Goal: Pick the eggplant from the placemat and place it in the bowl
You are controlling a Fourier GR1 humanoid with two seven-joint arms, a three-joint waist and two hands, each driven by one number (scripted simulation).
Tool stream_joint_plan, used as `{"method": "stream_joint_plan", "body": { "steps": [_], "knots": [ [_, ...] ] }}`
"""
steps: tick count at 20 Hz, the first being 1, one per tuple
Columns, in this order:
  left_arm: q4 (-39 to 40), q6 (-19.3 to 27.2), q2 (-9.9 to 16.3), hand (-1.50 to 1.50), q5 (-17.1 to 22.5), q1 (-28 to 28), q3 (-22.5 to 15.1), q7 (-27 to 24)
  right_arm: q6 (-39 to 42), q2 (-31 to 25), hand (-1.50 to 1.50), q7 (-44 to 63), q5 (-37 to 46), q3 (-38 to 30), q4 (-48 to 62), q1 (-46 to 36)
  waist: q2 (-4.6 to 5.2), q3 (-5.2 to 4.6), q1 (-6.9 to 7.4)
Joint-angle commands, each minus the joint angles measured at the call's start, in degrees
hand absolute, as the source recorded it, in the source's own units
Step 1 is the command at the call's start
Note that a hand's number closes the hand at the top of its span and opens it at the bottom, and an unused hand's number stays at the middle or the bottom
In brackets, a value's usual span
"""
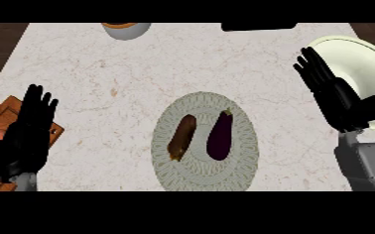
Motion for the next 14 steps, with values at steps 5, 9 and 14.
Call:
{"method": "stream_joint_plan", "body": {
  "steps": [5,9,14],
  "knots": [
    [-1.1,-5.2,6.4,0.00,-5.1,-9.1,-0.2,-5.1,-9.6,18.6,-1.50,5.8,5.9,15.1,-1.8,-11.8,-0.90,-0.97,5.28],
    [0.4,-6.4,7.2,0.00,-5.4,-9.5,-0.5,-5.5,-26.3,12.8,-1.50,5.8,28.0,17.1,-1.4,-11.5,-2.00,-1.43,1.54],
    [4.9,-8.1,6.7,0.00,-4.4,-11.7,0.8,-7.2,-39.4,21.9,-1.50,13.4,47.4,31.7,-0.2,-11.7,-1.60,-1.16,1.28]
  ]
}}
